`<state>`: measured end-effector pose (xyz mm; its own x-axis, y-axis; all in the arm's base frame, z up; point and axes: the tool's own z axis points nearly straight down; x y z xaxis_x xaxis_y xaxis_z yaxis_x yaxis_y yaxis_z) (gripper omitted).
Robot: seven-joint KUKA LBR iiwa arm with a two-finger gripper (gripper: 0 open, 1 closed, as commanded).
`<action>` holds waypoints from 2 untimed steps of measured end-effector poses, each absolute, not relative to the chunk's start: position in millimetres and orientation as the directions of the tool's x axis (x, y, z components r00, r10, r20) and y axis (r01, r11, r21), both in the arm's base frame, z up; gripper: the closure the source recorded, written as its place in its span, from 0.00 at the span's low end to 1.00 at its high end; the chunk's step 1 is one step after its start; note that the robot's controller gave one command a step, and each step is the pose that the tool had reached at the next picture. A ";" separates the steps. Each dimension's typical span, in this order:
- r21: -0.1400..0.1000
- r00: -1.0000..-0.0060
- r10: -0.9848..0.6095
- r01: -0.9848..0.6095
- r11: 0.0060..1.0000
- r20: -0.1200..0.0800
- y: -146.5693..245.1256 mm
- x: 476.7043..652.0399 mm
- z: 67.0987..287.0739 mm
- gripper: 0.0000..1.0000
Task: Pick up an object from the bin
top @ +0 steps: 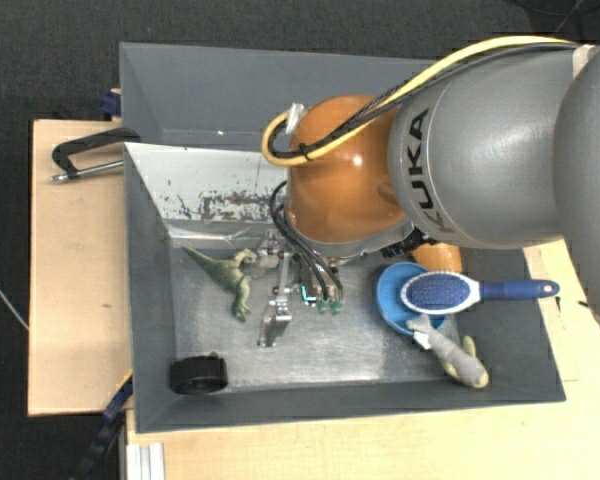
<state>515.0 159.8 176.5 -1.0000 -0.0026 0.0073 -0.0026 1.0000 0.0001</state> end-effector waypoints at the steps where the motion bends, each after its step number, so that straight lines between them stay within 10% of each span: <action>1: 0.006 -0.989 0.146 0.146 0.989 -0.003 161.7 575.4 72.1 0.00; 2: -0.001 -0.903 -0.429 -0.429 0.903 -0.008 144.3 597.7 101.6 0.00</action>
Offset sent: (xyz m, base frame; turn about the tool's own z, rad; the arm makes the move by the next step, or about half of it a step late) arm 0.0581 -0.0013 -0.1065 0.1511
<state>597.7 144.3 101.6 -0.9032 -0.4291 -0.0078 -0.4291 0.9032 -0.0012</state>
